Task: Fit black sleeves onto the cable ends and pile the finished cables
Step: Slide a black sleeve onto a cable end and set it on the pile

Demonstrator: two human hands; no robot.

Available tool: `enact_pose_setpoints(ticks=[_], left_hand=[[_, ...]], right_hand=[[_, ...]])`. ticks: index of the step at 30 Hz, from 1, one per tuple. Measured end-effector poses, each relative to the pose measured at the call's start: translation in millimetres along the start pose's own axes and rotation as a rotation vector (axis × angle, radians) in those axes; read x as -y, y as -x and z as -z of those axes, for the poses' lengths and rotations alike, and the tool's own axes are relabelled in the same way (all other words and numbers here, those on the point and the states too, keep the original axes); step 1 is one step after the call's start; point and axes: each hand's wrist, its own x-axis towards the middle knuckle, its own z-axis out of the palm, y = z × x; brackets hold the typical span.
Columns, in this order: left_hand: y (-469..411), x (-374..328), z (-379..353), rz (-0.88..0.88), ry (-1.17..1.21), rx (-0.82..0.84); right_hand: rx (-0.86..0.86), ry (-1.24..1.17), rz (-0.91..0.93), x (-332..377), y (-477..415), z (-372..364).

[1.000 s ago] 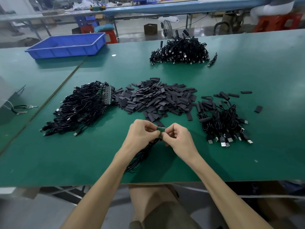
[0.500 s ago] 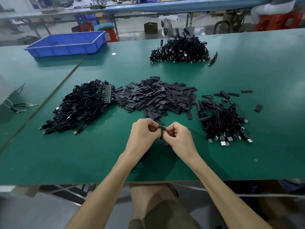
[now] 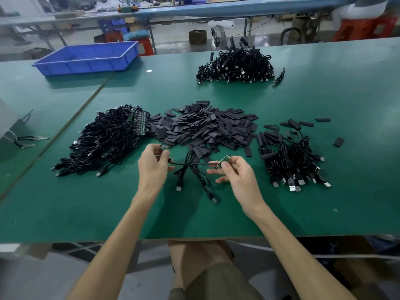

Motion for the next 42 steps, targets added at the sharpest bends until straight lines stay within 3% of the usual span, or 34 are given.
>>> enact_pose_setpoints(ticks=[13,16,22,27,36,40,42], left_hand=[[10,-1,-7,0.171,0.352,0.07],[15,-12,-9,0.067,0.327,0.143],[23,-26,-18,-0.21,0.036,0.323],[28,-28,-24,-0.277,0.014,0.343],[27,-21,-29,-0.226,0.2,0.308],[30,-19,-40,-0.317,0.194,0.302],[30,-17,-45,-0.359,0.14,0.316]], right_hand=[[0.013,-0.028,0.009,0,-2,0],[0.026,0.003,0.022,-1,-2,0],[0.0,0.017,0.055,-1,-1,1],[-0.005,0.013,0.034,-2,0,2],[0.207,0.393,0.006,-9,-2,-2],[0.277,0.784,0.092,-12,-2,-6],[0.259,0.77,0.112,-13,-3,-5]])
